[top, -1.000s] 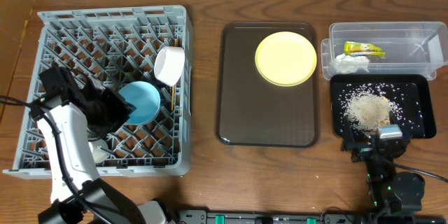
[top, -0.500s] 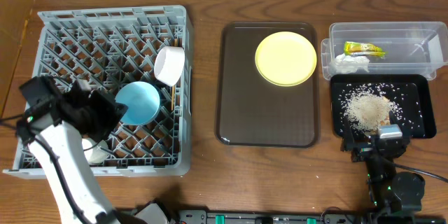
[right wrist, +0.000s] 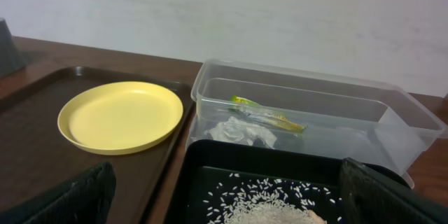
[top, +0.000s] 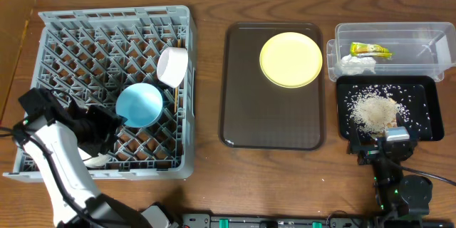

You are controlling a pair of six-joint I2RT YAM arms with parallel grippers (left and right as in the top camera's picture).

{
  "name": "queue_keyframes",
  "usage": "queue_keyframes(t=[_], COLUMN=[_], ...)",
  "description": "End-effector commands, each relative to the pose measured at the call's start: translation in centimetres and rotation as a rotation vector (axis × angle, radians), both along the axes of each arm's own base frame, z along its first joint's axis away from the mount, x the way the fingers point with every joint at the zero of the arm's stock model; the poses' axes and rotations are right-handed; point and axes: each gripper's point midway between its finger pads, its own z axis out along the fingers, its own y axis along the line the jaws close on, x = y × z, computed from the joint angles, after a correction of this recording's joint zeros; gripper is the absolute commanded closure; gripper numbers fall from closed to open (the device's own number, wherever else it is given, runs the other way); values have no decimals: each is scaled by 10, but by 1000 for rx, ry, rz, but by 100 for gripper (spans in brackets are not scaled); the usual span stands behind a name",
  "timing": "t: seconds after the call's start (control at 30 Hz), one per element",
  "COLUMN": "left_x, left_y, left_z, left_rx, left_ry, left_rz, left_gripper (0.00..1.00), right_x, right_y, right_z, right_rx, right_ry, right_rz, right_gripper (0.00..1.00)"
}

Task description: Sort waste into correct bins and load items into the dishwasher

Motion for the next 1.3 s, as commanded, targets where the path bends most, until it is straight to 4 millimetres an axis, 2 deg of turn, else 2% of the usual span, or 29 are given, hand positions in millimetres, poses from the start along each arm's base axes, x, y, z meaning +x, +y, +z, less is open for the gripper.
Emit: queue_keyframes(t=[0.0,0.03,0.13,0.33,0.4,0.57,0.7,0.8,0.83,0.9,1.0,1.07,1.27], left_x=[-2,-2,1,4,-1,-13,-14,-17,-20,-23,-17,-9,12], left_y=[3,3,1,12,22,32,27,17,14,13,10,1,-10], left_z=[-15,-17,-19,-6,8,43,59,58,55,49,42,34,5], left_rx=[-21,-27,-51,24,128,363,446,439,418,393,356,282,133], left_ry=[47,53,47,24,30,10,-17,2,19,48,52,42,69], left_rz=[4,4,1,-4,2,37,21,12,26,44,32,9,-63], left_gripper=[55,62,91,93,93,93,92,92,84,60,41,35,32], right_x=[0,0,0,0,0,0,0,0,0,0,0,0,0], right_y=[-3,-3,-3,-3,-3,-3,-3,-3,-3,-3,-3,-3,-3], right_z=[-1,-1,-1,-1,-1,-1,-1,-1,-1,-1,-1,-1,-1], right_rx=[-10,-10,-10,-10,-10,-10,-10,-10,-10,-10,-10,-10,-10], right_ry=[-2,-2,-2,-2,-2,-2,-2,-2,-2,-2,-2,-2,-2], right_rz=[-13,-13,-13,-13,-13,-13,-13,-13,-13,-13,-13,-13,-13], right_gripper=[1,1,1,1,1,1,1,1,1,1,1,1,1])
